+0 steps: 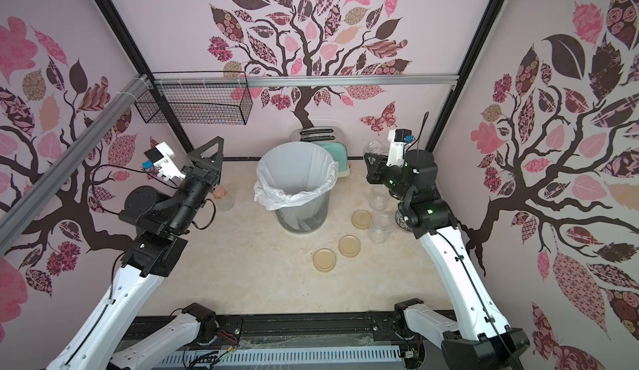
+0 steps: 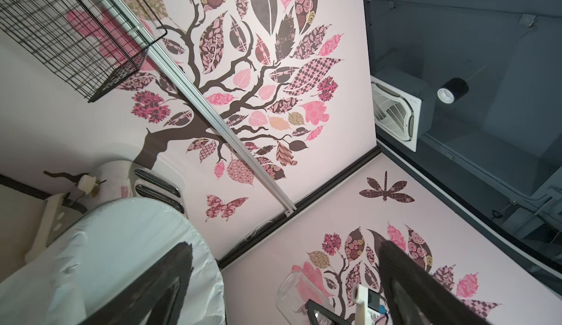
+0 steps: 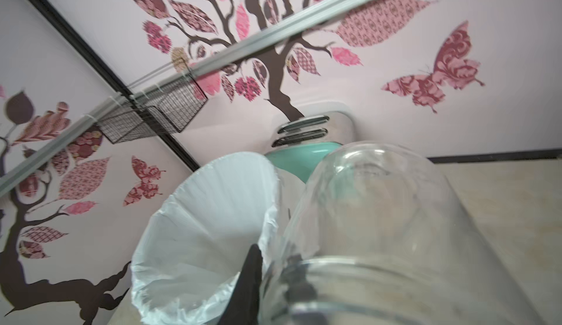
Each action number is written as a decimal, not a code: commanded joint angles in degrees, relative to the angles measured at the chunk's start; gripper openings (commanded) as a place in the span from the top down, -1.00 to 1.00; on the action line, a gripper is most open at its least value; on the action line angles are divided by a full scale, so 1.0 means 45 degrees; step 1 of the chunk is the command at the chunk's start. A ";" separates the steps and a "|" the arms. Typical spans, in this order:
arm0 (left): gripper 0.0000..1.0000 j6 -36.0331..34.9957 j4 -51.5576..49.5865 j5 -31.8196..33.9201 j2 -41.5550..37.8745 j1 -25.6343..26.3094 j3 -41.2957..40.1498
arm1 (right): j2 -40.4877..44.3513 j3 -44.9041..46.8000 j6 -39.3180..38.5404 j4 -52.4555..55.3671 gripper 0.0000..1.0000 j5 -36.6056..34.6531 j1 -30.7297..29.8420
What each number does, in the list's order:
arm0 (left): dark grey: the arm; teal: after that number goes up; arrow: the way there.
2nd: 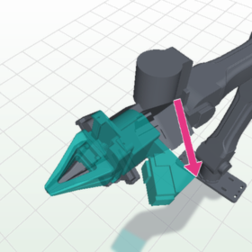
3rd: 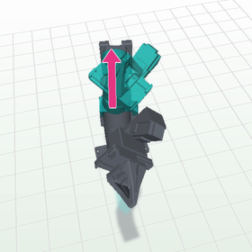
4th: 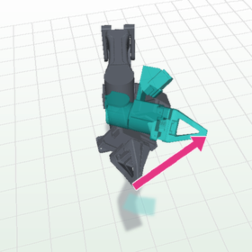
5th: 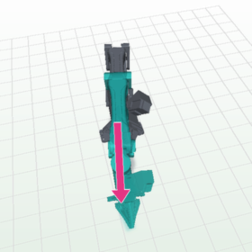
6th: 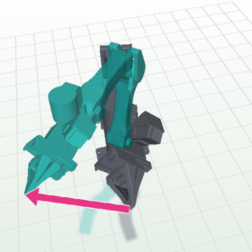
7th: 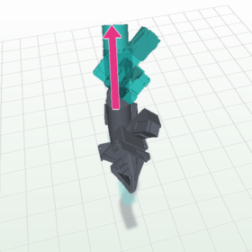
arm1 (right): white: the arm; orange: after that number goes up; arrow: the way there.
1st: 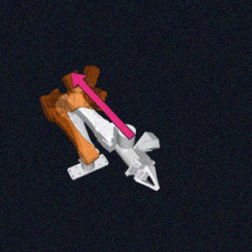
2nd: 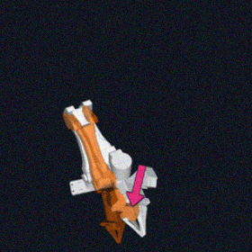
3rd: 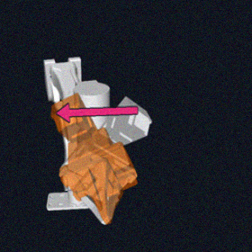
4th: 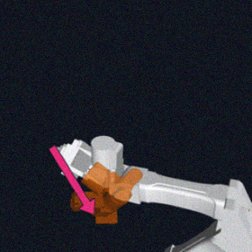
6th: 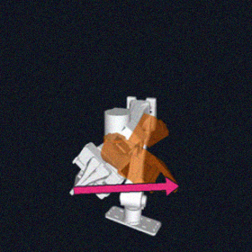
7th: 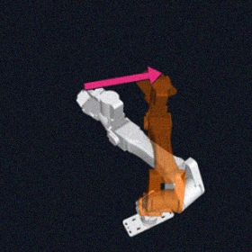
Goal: Empty moldy rice from jars
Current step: Place the jar at the center of the board.
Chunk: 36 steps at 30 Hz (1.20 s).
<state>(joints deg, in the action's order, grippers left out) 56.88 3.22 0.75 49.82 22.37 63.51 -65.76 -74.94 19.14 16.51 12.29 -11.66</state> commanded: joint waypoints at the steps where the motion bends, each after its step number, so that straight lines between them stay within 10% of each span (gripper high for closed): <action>1: -0.96 -0.1617 -0.1656 -0.0131 -0.0541 -0.0062 -0.0324 | -0.1392 -0.0738 -0.0764 0.0872 1.00 0.0791 0.0111; 36: -0.96 -0.3082 -0.4367 0.1064 -0.3045 -0.0069 -0.1933 | -1.2489 -0.7459 -0.2189 0.5608 1.00 0.0858 0.0111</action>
<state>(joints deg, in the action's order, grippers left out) 43.31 -16.16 4.95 36.64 22.37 55.24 -121.78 -105.08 10.52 39.16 16.12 -11.18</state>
